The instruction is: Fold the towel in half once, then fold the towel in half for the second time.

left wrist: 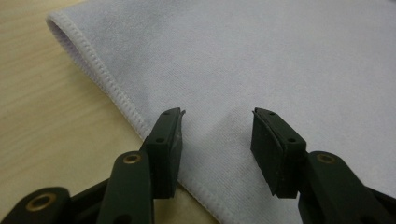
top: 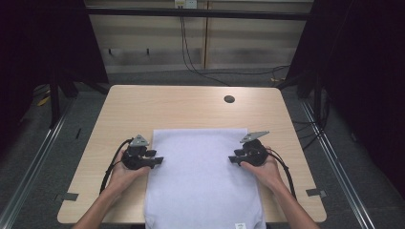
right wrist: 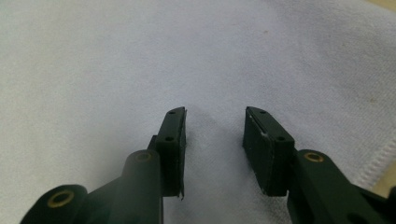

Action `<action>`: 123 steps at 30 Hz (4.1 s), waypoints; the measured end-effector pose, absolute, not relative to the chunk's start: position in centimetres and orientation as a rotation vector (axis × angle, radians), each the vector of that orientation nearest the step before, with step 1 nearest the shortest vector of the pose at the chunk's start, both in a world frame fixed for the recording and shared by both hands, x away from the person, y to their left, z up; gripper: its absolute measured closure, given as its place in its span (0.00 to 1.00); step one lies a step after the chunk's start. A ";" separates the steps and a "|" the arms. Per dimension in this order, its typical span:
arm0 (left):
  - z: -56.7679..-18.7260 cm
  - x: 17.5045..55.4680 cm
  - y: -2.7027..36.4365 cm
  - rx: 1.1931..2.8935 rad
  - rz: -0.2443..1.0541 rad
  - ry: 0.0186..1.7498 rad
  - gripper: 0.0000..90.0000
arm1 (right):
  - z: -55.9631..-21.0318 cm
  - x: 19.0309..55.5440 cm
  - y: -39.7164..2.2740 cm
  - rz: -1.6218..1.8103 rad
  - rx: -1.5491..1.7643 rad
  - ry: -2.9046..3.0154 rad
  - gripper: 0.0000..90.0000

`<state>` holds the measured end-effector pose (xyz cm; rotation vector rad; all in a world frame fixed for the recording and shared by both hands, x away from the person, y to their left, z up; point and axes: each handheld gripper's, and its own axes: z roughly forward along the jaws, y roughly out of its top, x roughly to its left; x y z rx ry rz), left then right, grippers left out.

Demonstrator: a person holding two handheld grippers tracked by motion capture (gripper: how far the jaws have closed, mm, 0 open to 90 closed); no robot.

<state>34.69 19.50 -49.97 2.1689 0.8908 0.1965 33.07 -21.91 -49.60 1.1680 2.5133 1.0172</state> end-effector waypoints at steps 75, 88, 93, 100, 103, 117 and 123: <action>-49.8 37.7 21.1 2.156 0.153 0.874 0.93 | -48.9 35.1 -26.2 1.130 1.303 2.472 0.95; -44.2 41.0 21.3 2.043 0.248 0.870 0.94 | -44.1 38.0 -27.0 1.272 1.258 2.329 0.96; -40.3 42.7 21.2 1.996 0.334 0.858 0.94 | -40.8 39.8 -26.9 1.278 1.239 2.255 0.96; -37.5 42.3 21.5 1.907 0.384 0.795 0.94 | -37.6 40.5 -27.4 1.375 1.198 2.161 0.96; -37.8 40.8 21.8 1.906 0.379 0.755 0.94 | -37.7 38.9 -27.5 1.385 1.150 2.183 0.96; -40.1 33.4 23.1 1.934 0.340 0.667 0.94 | -40.4 31.3 -28.2 1.416 1.047 2.318 0.96; -41.9 30.9 23.9 1.966 0.283 0.655 0.93 | -42.3 27.9 -28.0 1.412 1.026 2.371 0.95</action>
